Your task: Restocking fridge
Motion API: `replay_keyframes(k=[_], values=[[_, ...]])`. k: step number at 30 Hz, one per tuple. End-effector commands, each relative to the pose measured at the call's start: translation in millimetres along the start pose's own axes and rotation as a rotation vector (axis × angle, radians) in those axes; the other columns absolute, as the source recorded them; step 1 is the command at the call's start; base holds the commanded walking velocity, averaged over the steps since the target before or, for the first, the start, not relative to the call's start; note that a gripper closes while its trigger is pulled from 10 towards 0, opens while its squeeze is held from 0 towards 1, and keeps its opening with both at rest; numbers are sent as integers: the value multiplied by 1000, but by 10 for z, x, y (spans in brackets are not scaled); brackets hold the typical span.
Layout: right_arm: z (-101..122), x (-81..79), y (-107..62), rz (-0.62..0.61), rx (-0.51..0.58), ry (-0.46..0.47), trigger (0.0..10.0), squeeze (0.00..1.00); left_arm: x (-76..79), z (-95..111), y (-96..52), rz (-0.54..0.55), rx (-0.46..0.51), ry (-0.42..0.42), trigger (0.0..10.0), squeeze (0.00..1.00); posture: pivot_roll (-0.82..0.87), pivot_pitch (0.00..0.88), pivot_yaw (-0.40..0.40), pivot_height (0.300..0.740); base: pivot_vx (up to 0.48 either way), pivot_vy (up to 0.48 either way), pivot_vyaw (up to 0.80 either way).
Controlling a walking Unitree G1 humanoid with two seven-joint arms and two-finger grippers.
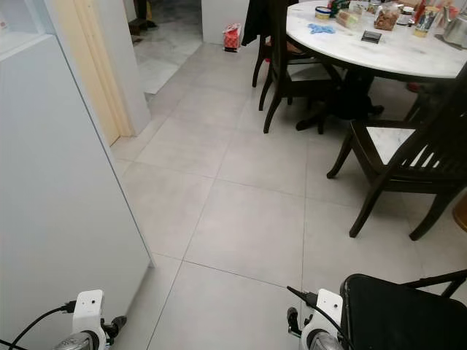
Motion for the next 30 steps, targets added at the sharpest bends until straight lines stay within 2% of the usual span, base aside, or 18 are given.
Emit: replay_keyframes(k=[1,5,7,10,30], values=[[-3,28,-3,-3,-12,-18,10000,0,0,-5,3,11,-15,-17,10000,0,64,0,-48,740,0,0,0],[69,13,4,9,13,-17,10000,0,33,4,8,6,-13,-34,10000,0,63,0,-56,740,0,0,0],[74,30,3,2,6,-43,10000,0,44,-3,9,1,-21,-26,10000,0,63,0,-58,740,0,0,800],[71,31,4,11,-11,-78,10000,0,45,-17,8,-3,-36,29,10000,0,63,0,-64,740,0,0,800],[29,59,-3,8,-35,-131,10000,0,20,-10,6,22,-30,53,10000,0,66,0,-62,740,0,0,800]])
Point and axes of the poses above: a point about 5 cm out from each wrist's last joint towards the gripper, its own y axis pointing out of the wrist towards the gripper, its own z axis along the axis of the wrist's last joint, x = y × z, the point moved 1 cm from there along y, pointing out of the wrist towards the gripper, and after that the axes turned 8 degrees about y, right-handed, at the moved point
